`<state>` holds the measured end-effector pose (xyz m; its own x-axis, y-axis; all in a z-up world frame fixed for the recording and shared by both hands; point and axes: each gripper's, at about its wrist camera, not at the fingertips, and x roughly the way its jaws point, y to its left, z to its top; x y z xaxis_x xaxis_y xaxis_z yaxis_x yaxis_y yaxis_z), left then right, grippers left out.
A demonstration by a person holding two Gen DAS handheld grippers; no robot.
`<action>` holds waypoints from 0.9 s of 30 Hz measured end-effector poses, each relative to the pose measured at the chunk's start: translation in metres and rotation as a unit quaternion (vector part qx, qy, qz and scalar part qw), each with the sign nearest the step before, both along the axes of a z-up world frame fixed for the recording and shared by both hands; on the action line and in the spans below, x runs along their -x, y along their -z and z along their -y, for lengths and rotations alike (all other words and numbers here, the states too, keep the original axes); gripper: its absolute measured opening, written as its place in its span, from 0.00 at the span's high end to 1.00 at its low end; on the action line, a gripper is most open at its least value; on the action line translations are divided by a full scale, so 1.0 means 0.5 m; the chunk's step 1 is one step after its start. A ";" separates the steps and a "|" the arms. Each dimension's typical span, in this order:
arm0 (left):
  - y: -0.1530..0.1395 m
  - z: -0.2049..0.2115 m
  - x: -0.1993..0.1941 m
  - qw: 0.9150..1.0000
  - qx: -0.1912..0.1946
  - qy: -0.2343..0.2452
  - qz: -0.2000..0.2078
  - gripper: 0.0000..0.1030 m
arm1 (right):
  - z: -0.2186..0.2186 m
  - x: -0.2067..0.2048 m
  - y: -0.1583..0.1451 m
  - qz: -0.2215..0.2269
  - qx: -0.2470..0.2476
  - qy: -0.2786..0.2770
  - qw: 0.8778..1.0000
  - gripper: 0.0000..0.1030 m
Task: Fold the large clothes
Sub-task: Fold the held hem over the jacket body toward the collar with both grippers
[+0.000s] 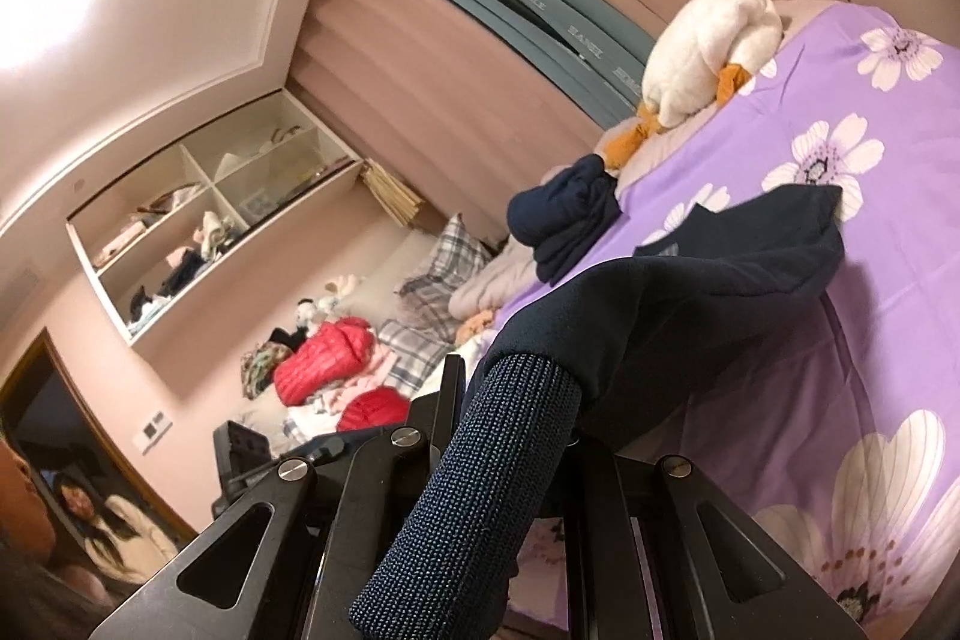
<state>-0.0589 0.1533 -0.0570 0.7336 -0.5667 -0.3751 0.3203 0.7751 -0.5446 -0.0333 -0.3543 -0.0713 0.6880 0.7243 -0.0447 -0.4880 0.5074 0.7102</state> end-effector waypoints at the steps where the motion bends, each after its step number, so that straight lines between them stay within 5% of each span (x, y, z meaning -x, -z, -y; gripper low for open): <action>1: -0.001 -0.001 0.003 1.000 0.000 0.001 0.001 0.91 | -0.001 0.001 -0.002 0.002 -0.001 0.000 1.000 0.86; 15: -0.048 -0.011 0.042 0.999 0.017 0.019 0.031 0.91 | -0.001 0.025 -0.037 0.053 0.000 -0.018 0.998 0.86; 27: -0.040 -0.018 -0.009 1.000 0.013 0.011 0.021 0.91 | 0.006 -0.026 -0.019 0.035 0.003 -0.013 0.999 0.86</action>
